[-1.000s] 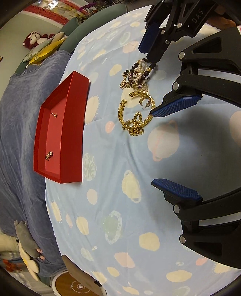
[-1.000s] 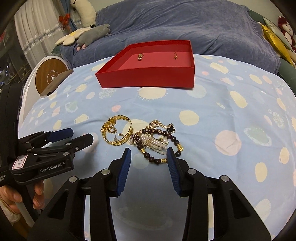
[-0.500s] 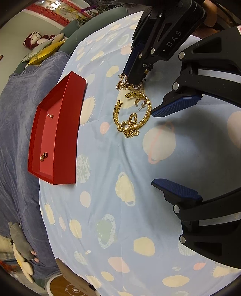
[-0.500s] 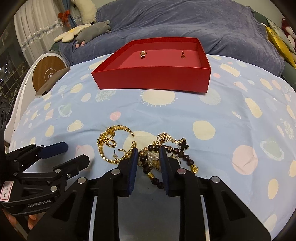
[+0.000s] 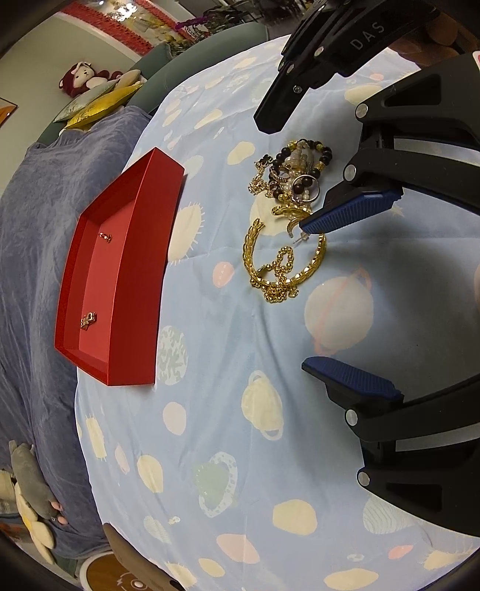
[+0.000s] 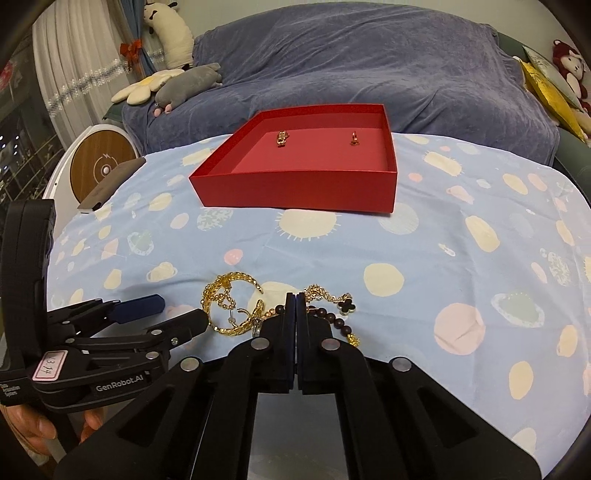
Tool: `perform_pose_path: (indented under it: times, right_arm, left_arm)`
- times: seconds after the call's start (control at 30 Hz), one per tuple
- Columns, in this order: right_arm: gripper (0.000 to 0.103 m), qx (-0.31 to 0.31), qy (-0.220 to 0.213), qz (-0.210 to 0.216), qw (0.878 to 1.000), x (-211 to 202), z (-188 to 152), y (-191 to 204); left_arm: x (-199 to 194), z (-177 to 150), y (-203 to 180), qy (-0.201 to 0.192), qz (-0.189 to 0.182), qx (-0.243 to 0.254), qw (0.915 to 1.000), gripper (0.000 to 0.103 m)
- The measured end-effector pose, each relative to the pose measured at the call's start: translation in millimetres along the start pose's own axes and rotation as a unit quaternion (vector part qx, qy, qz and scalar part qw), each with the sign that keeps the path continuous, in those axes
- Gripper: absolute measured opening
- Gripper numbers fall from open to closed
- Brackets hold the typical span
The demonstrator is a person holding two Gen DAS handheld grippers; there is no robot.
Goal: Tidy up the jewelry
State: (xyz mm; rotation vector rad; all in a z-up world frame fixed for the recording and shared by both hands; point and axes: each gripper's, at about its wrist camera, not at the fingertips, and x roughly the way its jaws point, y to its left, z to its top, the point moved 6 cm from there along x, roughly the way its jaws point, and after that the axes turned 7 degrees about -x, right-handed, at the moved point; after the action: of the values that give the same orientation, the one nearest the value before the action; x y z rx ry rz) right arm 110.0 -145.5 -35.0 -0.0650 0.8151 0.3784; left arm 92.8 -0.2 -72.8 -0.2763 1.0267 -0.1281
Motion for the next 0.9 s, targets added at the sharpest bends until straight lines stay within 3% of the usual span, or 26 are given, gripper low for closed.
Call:
perform_pose_path:
  times: [0.1, 0.33, 0.43, 0.5, 0.57, 0.63, 0.77, 0.83, 0.9]
  right_arm:
    - [0.0, 0.002, -0.001, 0.003, 1.0, -2, -1, -2]
    - [0.0, -0.002, 0.021, 0.028, 0.999, 3, -10, 5]
    - [0.001, -0.002, 0.028, 0.032, 0.999, 5, -14, 8]
    - [0.001, -0.002, 0.031, 0.034, 0.999, 6, -15, 9]
    - [0.003, 0.0, 0.031, 0.035, 0.999, 6, -14, 9]
    - [0.003, 0.001, 0.035, 0.037, 0.999, 8, -14, 10]
    - [0.004, -0.002, 0.04, 0.041, 0.998, 10, -15, 14]
    - [0.009, -0.006, 0.042, 0.043, 0.998, 12, -16, 17]
    - [0.022, -0.009, 0.043, 0.045, 0.998, 12, -18, 21]
  left_arm:
    - [5, 1, -4, -0.001, 0.008, 0.005, 1.0, 0.06]
    - [11, 5, -9, -0.011, 0.016, 0.009, 0.9998, 0.06]
    - [13, 6, -12, -0.016, 0.021, 0.021, 0.9994, 0.048]
    - [13, 6, -13, -0.019, 0.026, 0.032, 0.999, 0.024]
    - [14, 5, -12, -0.016, 0.024, 0.038, 0.9989, 0.009]
    - [12, 5, -11, -0.012, 0.02, 0.04, 0.9989, 0.004]
    - [2, 4, -6, -0.006, 0.001, 0.034, 0.9994, 0.003]
    - [-7, 5, -4, -0.008, -0.012, 0.029, 0.9995, 0.003]
    - [-17, 7, -2, -0.011, -0.024, 0.025, 0.9993, 0.003]
